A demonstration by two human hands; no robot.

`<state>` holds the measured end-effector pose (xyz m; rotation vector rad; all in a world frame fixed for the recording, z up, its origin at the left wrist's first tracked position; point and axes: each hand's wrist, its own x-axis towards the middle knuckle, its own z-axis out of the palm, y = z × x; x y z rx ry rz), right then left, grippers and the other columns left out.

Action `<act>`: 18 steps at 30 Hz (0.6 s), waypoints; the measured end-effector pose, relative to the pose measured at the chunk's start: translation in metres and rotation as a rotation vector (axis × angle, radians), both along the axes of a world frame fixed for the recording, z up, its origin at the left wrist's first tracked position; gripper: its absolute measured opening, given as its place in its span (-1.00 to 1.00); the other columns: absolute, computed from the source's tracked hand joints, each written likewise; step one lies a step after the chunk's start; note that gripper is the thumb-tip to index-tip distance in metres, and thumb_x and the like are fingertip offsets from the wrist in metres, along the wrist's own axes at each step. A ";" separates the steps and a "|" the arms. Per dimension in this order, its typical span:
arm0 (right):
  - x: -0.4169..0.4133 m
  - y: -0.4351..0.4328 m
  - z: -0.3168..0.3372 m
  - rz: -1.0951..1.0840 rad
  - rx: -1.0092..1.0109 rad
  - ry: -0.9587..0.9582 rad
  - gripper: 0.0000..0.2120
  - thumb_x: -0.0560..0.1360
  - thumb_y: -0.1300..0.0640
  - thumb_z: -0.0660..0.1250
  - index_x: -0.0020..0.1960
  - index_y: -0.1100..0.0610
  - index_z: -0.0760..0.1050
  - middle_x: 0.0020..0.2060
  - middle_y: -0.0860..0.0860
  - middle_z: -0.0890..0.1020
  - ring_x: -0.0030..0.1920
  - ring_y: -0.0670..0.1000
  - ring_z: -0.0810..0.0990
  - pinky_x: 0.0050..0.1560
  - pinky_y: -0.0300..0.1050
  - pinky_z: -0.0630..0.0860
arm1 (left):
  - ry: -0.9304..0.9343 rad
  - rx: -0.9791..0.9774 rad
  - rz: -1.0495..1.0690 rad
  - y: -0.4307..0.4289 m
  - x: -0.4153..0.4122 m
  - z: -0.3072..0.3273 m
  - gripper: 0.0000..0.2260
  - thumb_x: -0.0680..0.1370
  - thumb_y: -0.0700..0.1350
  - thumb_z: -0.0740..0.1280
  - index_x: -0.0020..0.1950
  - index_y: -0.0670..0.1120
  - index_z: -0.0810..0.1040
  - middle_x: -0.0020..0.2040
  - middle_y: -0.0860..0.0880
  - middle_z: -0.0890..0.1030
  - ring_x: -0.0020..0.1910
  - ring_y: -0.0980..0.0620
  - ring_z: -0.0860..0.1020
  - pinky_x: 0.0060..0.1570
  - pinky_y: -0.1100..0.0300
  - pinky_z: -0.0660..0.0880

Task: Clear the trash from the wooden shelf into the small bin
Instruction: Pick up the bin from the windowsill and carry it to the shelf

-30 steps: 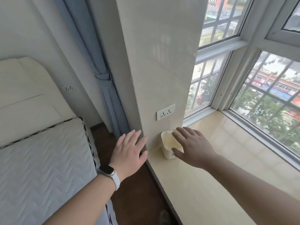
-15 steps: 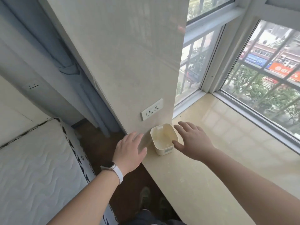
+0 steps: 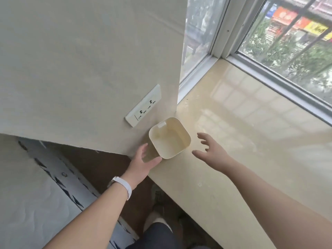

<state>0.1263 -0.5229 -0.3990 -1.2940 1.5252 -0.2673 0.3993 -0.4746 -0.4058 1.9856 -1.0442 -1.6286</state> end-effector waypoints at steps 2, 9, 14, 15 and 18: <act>-0.001 -0.005 -0.020 -0.057 0.052 -0.022 -0.33 0.42 0.02 0.44 0.46 -0.07 0.24 0.37 -0.19 0.37 0.34 -0.12 0.37 0.21 -0.14 0.38 | 0.045 0.088 -0.005 -0.007 0.000 -0.019 -0.16 0.32 0.27 0.50 0.49 0.19 0.17 0.37 0.15 0.34 0.37 0.16 0.31 0.35 0.05 0.28; 0.012 -0.015 -0.067 -0.144 0.197 -0.166 -0.39 0.35 -0.01 0.34 0.38 -0.18 0.34 0.34 -0.22 0.42 0.37 -0.11 0.36 0.12 -0.08 0.45 | 0.262 0.079 0.165 -0.020 -0.004 -0.064 -0.32 0.40 0.29 0.38 0.47 0.19 0.25 0.38 0.20 0.45 0.38 0.17 0.38 0.45 -0.08 0.19; 0.024 -0.016 -0.080 -0.041 0.189 -0.273 -0.35 0.35 0.05 0.47 0.32 -0.35 0.31 0.25 -0.38 0.46 0.37 -0.22 0.34 0.30 -0.04 0.34 | 0.273 -0.066 0.050 -0.031 -0.007 -0.067 -0.33 0.46 -0.07 0.43 0.49 0.16 0.20 0.38 0.14 0.45 0.36 0.19 0.41 0.39 0.00 0.31; 0.026 -0.016 -0.082 -0.026 0.184 -0.282 -0.32 0.36 0.07 0.50 0.33 -0.36 0.28 0.24 -0.41 0.45 0.35 -0.27 0.34 0.28 -0.08 0.32 | 0.264 -0.099 -0.010 -0.033 -0.006 -0.069 -0.28 0.45 -0.08 0.46 0.51 0.16 0.17 0.42 0.11 0.42 0.40 0.12 0.38 0.39 -0.06 0.31; 0.030 -0.019 -0.085 -0.029 0.169 -0.301 -0.25 0.33 0.04 0.55 0.35 -0.36 0.25 0.24 -0.44 0.43 0.30 -0.35 0.35 0.25 -0.14 0.32 | 0.223 -0.131 -0.109 -0.035 0.001 -0.075 -0.12 0.38 -0.01 0.56 0.54 0.14 0.09 0.48 0.07 0.34 0.46 0.02 0.31 0.40 -0.18 0.27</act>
